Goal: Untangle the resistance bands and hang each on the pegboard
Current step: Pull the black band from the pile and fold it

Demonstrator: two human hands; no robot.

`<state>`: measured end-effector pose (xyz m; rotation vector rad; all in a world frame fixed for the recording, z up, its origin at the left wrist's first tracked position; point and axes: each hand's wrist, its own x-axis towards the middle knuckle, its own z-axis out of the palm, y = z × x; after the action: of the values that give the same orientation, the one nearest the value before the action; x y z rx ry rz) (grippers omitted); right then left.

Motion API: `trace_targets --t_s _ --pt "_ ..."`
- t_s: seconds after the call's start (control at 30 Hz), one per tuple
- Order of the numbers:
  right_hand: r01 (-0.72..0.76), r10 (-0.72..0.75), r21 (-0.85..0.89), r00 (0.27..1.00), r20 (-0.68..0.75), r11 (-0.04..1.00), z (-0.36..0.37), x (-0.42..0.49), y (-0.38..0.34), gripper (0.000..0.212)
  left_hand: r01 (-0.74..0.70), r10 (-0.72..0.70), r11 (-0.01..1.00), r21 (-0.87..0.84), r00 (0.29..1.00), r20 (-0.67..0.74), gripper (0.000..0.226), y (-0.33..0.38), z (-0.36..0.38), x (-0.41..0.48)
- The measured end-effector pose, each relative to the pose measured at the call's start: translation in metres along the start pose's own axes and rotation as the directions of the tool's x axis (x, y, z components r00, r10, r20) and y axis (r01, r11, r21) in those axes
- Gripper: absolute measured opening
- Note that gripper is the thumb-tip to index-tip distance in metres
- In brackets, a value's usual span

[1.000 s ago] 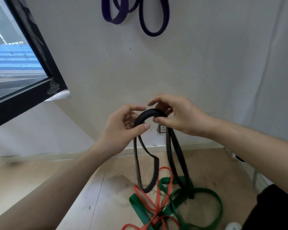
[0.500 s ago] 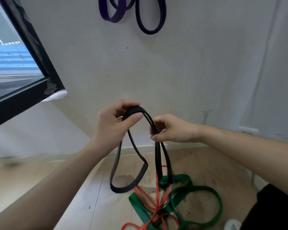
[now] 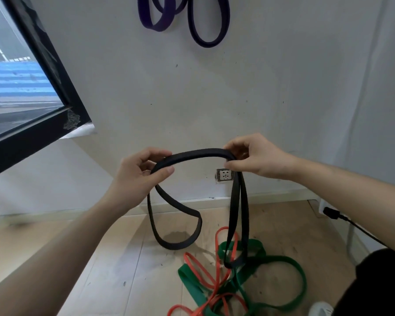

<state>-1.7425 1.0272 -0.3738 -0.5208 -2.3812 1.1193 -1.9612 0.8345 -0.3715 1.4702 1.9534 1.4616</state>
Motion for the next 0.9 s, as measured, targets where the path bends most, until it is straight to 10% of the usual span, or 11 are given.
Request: trace_targets --t_s 0.43,0.9 --pt "0.343 -0.355 -0.335 0.934 0.025 0.878 0.014 -0.005 -0.037 0.025 0.071 -0.034 0.971 -0.229 0.987 0.159 0.028 0.031 0.036 -0.008" --pt "0.035 0.021 -0.152 0.936 0.351 0.988 0.037 -0.006 -0.004 0.013 -0.170 0.173 0.984 -0.054 0.983 0.064 0.018 0.036 0.037 -0.008"
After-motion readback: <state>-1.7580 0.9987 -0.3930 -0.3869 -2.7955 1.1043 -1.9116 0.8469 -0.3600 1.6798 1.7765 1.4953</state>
